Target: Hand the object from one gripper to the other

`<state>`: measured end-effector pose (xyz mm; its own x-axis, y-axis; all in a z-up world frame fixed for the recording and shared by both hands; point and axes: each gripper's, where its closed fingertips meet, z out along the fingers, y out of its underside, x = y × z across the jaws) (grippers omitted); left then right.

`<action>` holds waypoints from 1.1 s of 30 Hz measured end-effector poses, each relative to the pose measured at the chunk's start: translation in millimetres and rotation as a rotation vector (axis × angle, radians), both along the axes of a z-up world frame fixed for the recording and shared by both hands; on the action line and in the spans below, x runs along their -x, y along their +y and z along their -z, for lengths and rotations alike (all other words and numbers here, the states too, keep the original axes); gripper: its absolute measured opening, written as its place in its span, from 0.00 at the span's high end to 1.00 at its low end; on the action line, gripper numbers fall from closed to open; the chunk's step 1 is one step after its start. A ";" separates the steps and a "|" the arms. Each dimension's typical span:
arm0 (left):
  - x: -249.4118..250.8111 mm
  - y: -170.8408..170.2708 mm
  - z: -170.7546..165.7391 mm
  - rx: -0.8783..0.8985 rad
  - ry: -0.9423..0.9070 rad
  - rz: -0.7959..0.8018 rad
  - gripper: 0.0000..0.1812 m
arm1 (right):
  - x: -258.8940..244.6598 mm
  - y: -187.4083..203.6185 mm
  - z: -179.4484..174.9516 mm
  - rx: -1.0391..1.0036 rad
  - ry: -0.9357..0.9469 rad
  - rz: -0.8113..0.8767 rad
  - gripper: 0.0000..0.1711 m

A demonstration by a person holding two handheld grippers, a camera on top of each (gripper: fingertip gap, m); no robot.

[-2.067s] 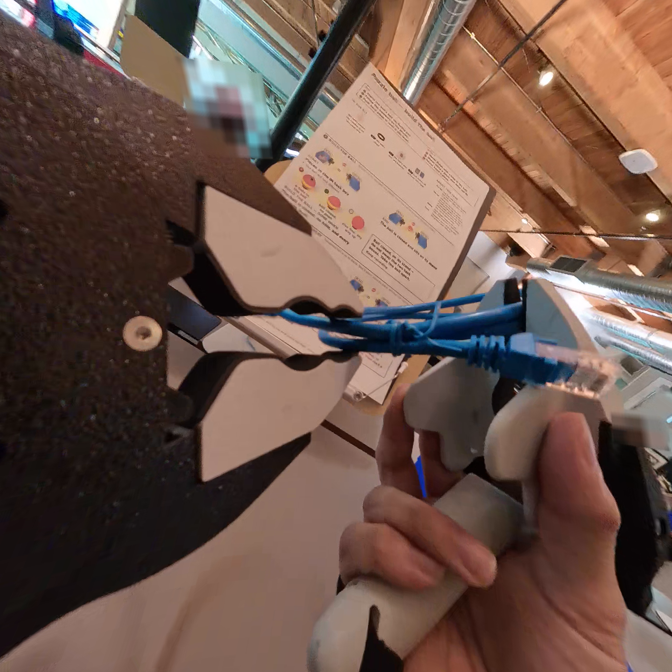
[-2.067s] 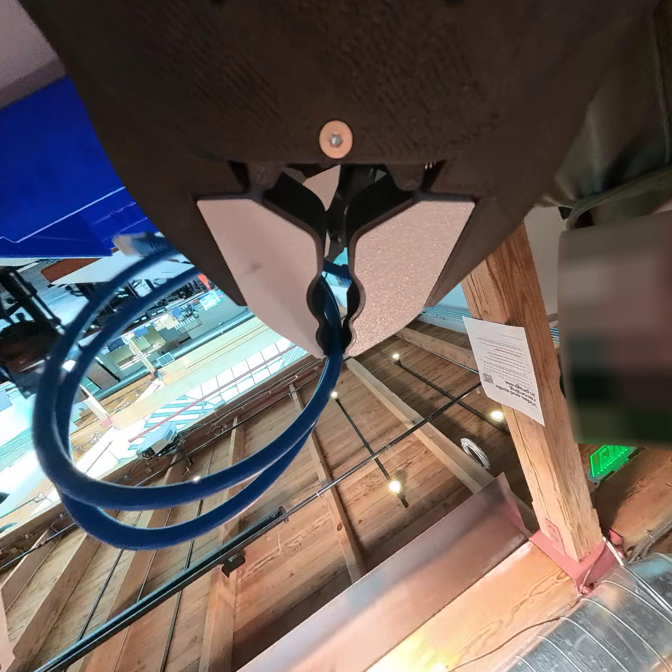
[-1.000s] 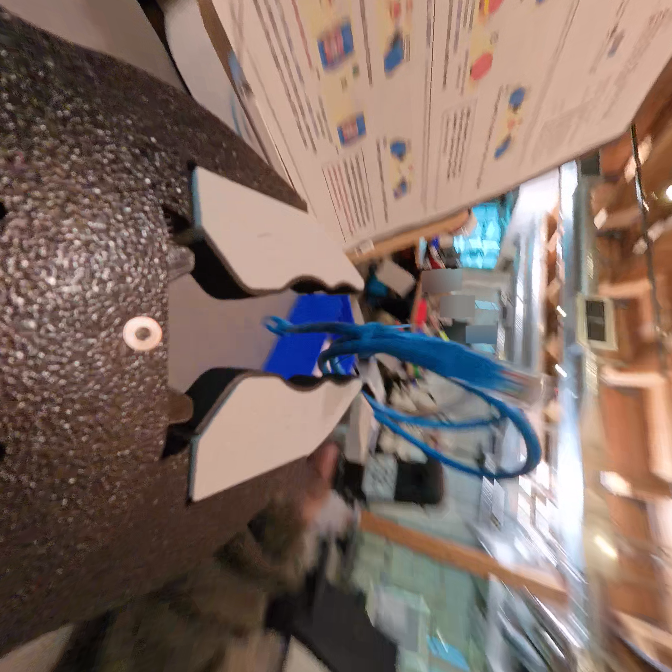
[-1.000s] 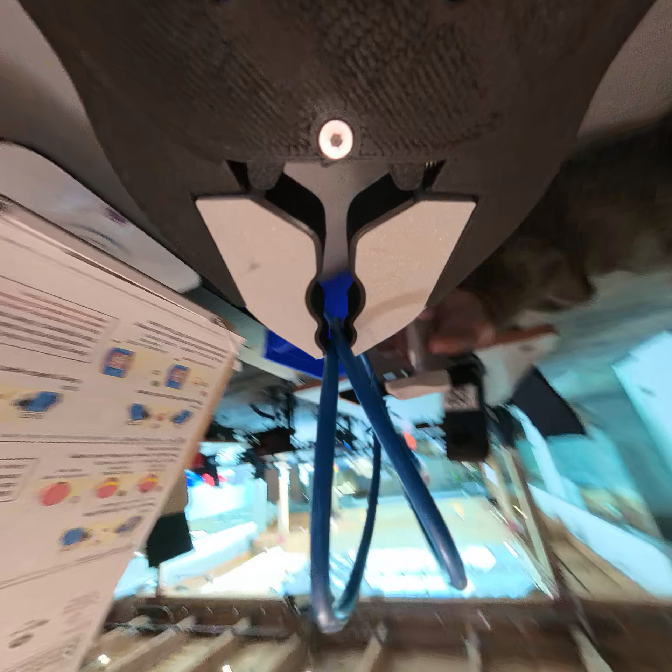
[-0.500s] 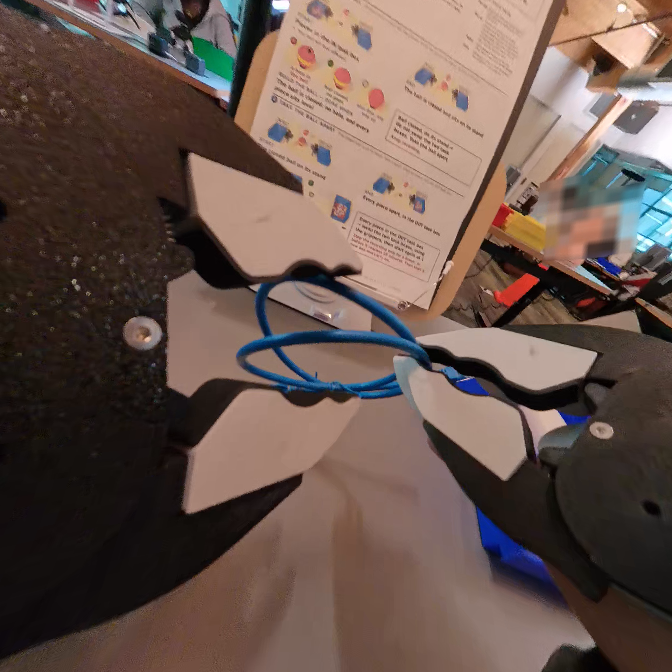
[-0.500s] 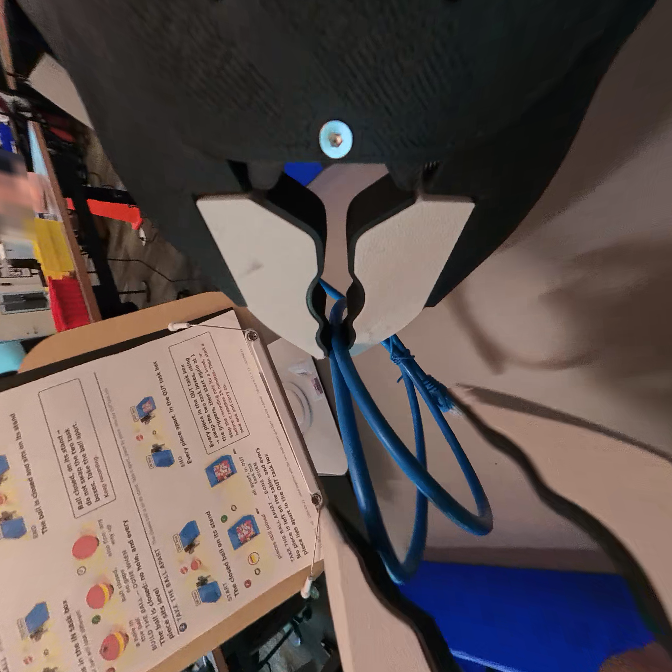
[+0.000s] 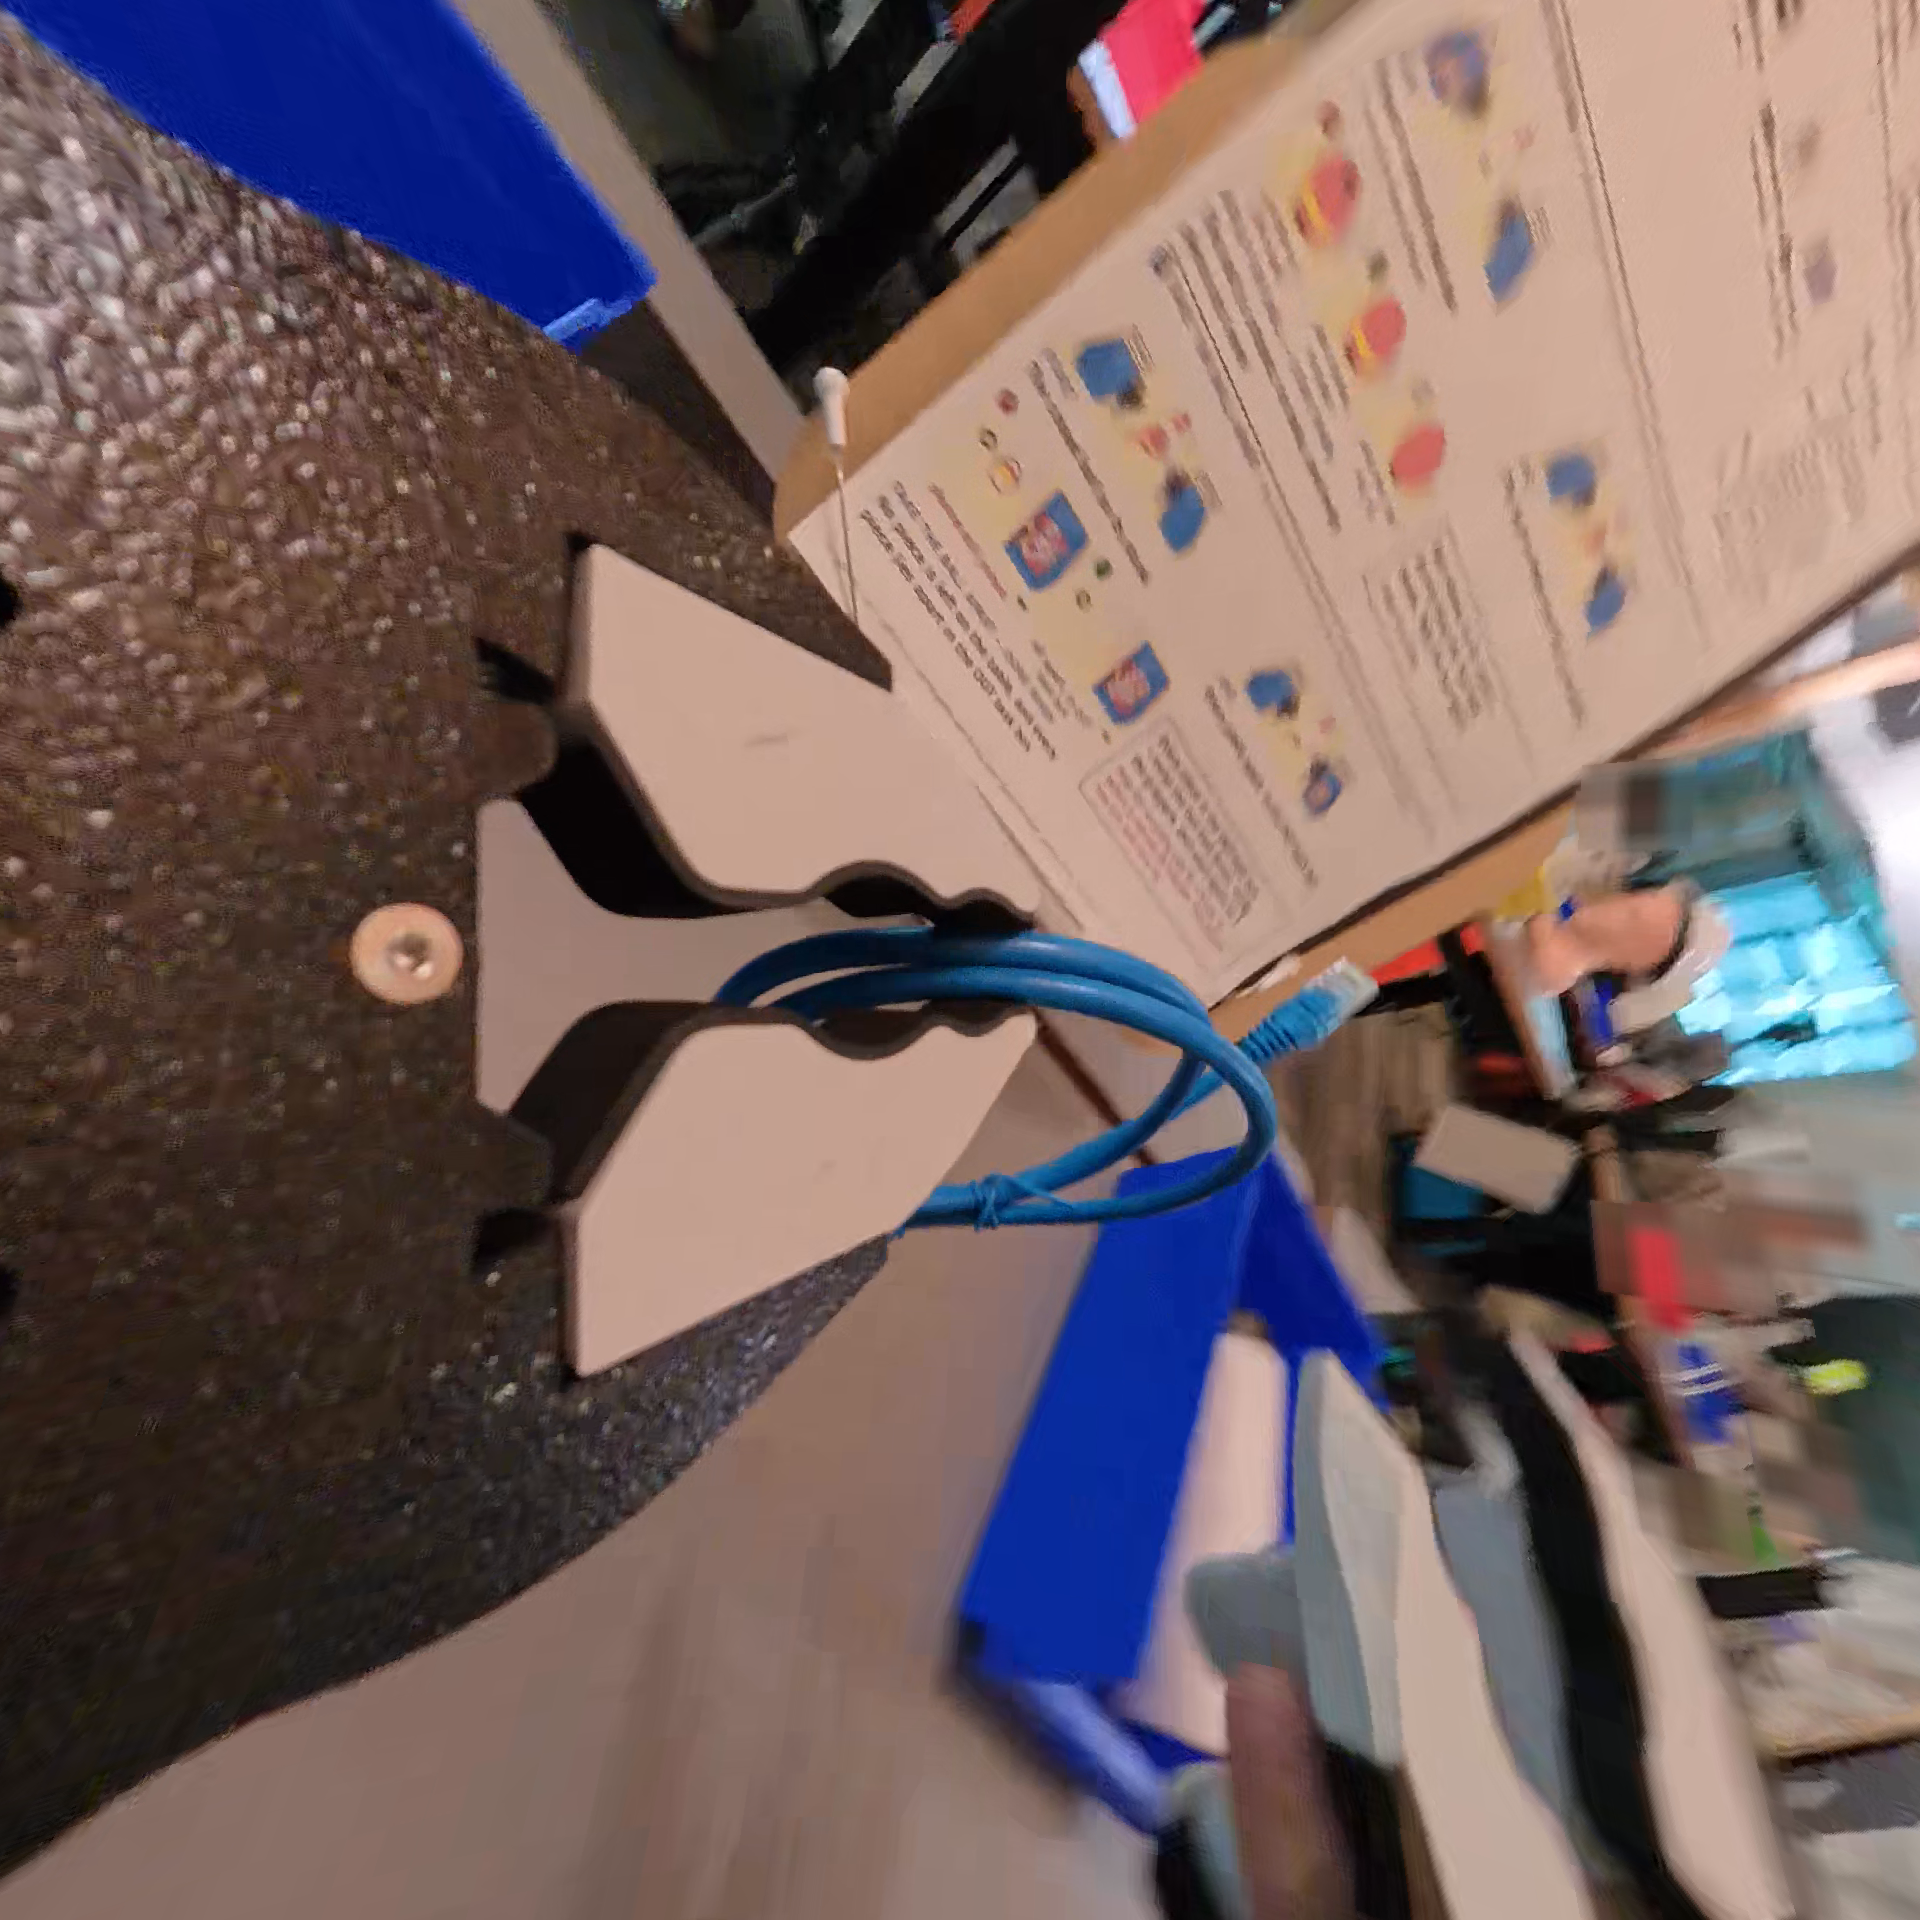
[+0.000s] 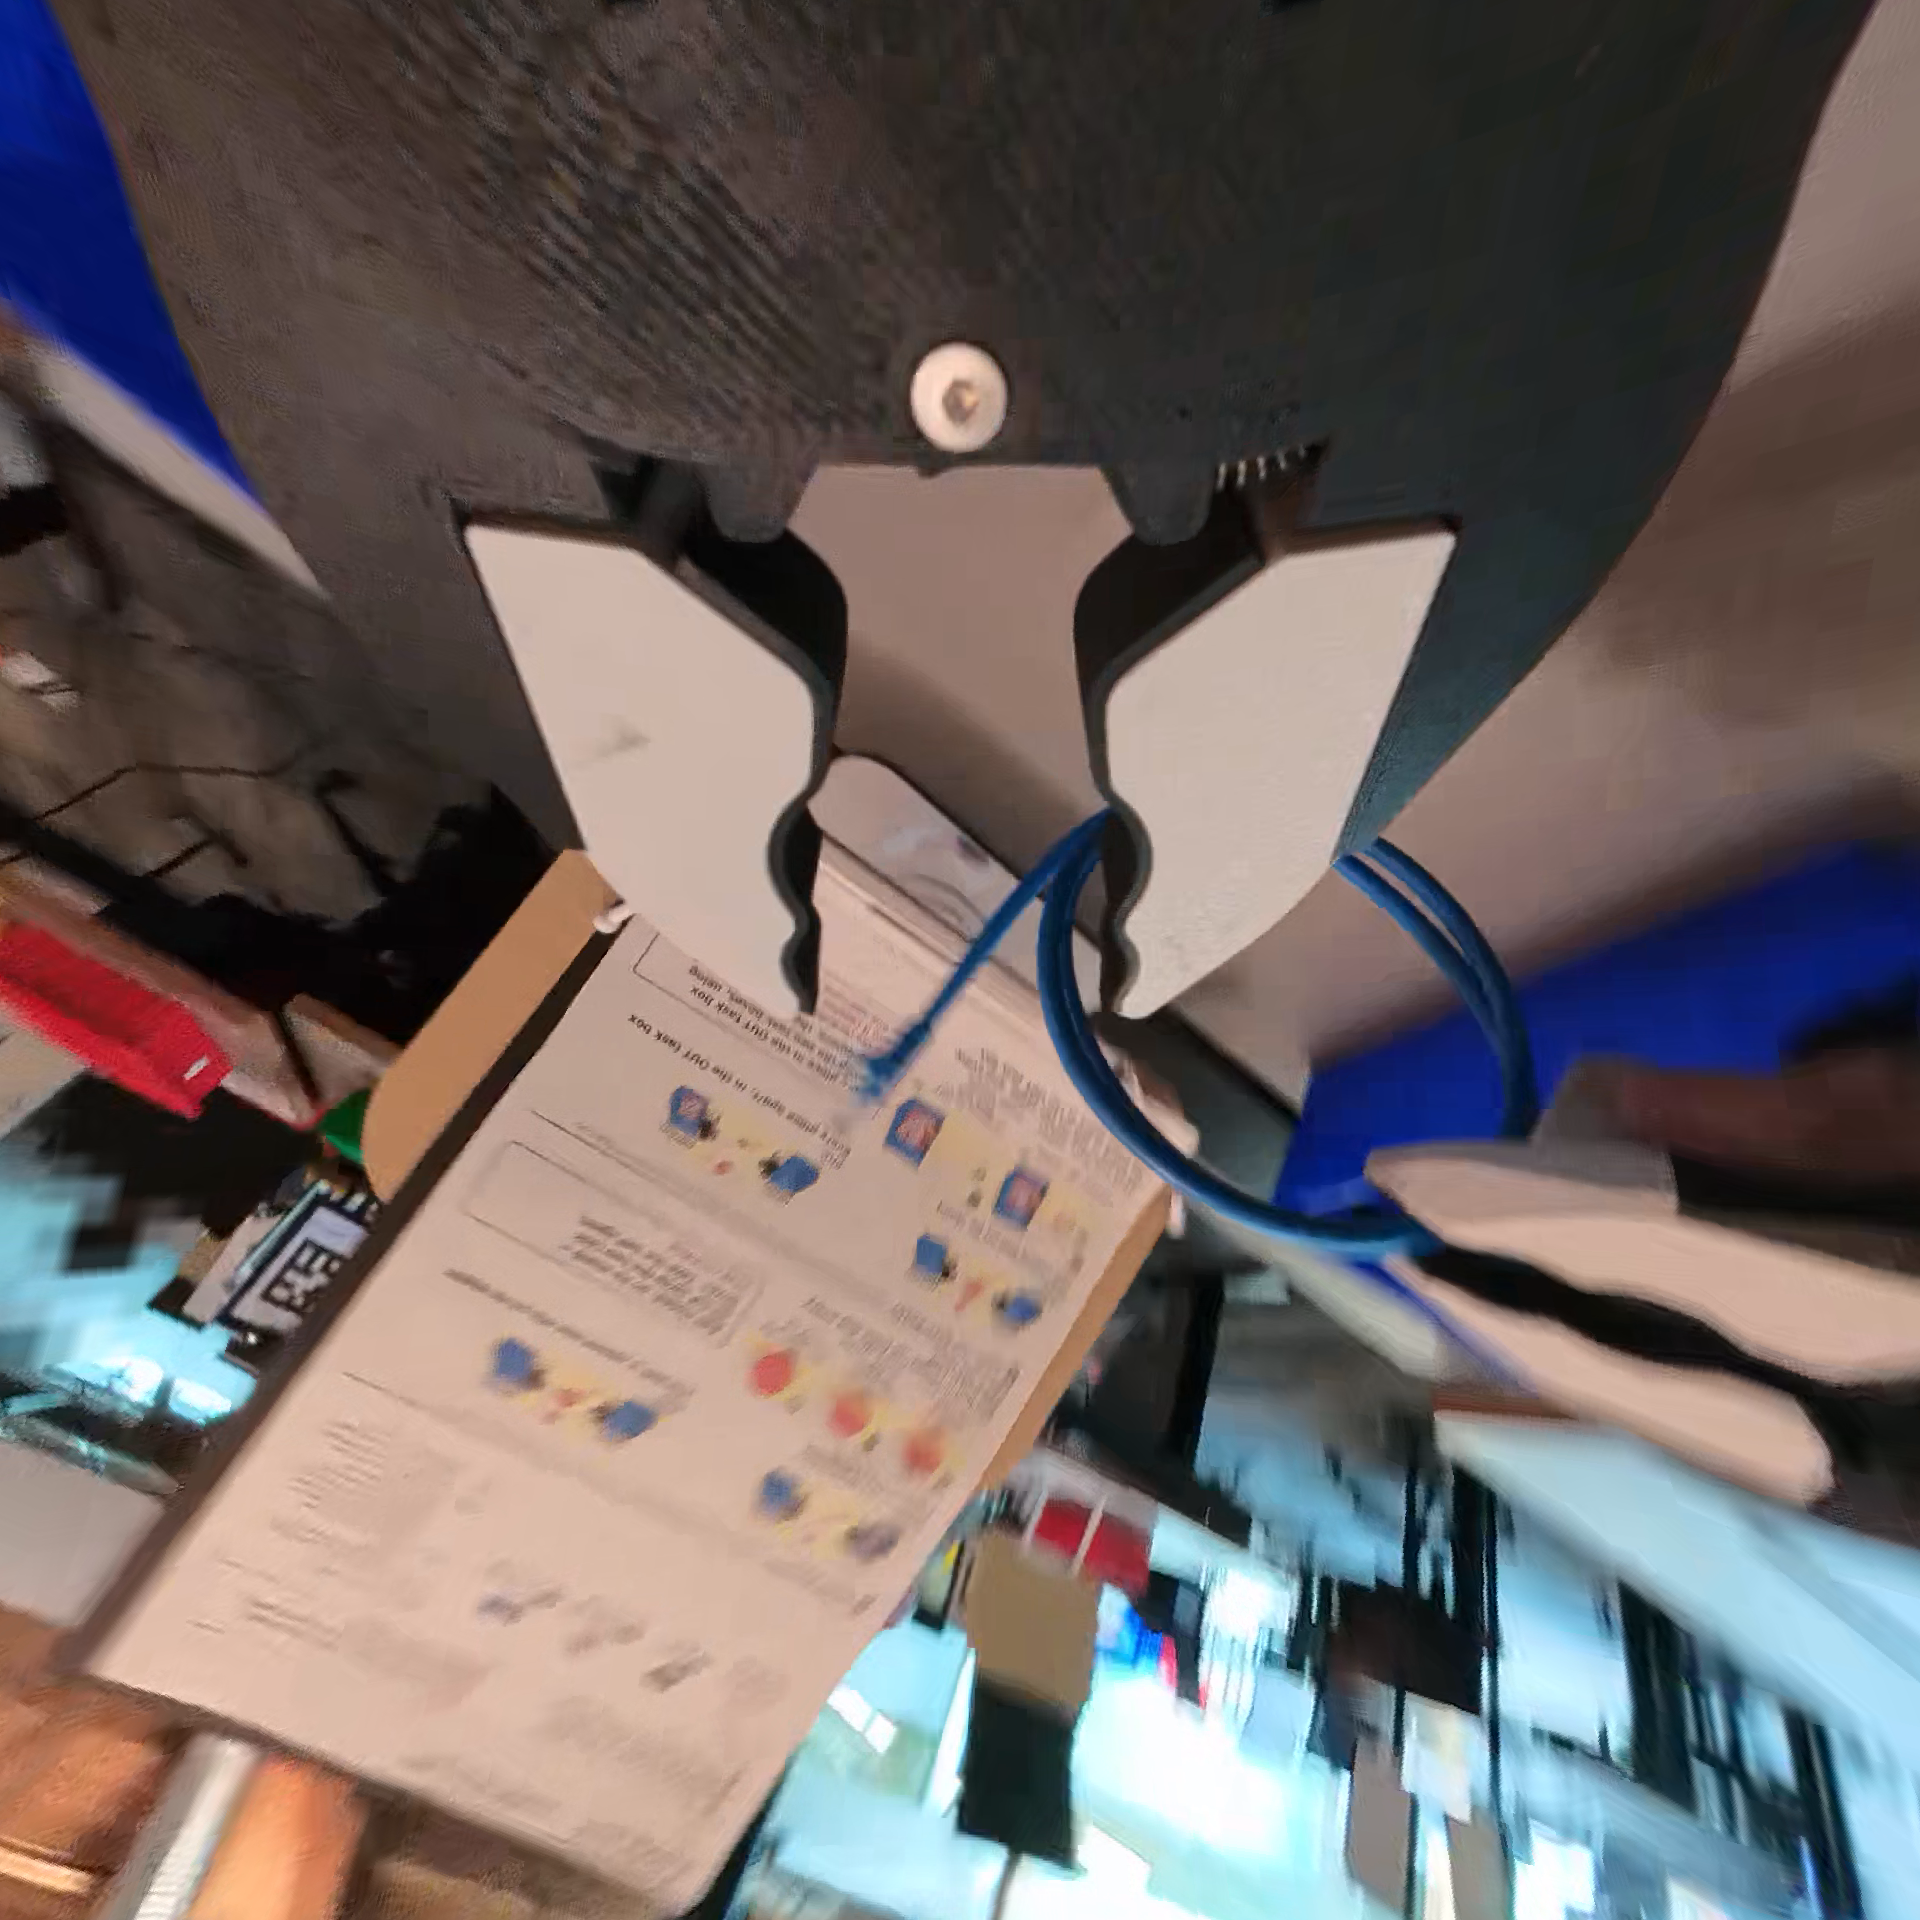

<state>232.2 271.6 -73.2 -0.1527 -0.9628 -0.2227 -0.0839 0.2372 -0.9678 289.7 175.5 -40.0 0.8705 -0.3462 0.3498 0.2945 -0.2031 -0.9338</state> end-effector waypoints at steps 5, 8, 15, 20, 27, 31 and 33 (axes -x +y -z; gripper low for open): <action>11.7 22.3 -33.2 0.340 -0.234 0.031 0.94 | -6.9 0.2 -1.0 -0.223 0.402 -0.116 0.61; 16.1 17.0 -42.7 0.449 -0.290 0.118 0.94 | 4.6 15.6 14.6 -0.188 0.490 -0.228 0.61; 16.4 4.7 -45.3 0.451 -0.312 0.186 0.94 | 21.8 23.7 4.1 -0.230 0.377 -0.324 0.90; 14.3 -6.6 -37.7 0.391 -0.254 0.222 0.90 | 8.8 10.6 -1.3 -0.211 0.344 -0.254 0.91; 13.3 -15.4 -33.5 0.276 -0.232 0.211 0.85 | -106.3 -120.2 10.1 -0.340 0.470 0.291 0.91; 14.4 -17.8 -34.6 0.316 -0.237 0.244 0.89 | -151.0 -200.4 42.9 -0.373 0.534 0.555 0.91; 15.3 -18.4 -35.5 0.313 -0.242 0.248 0.90 | -162.0 -222.9 64.5 -0.331 0.569 0.636 0.91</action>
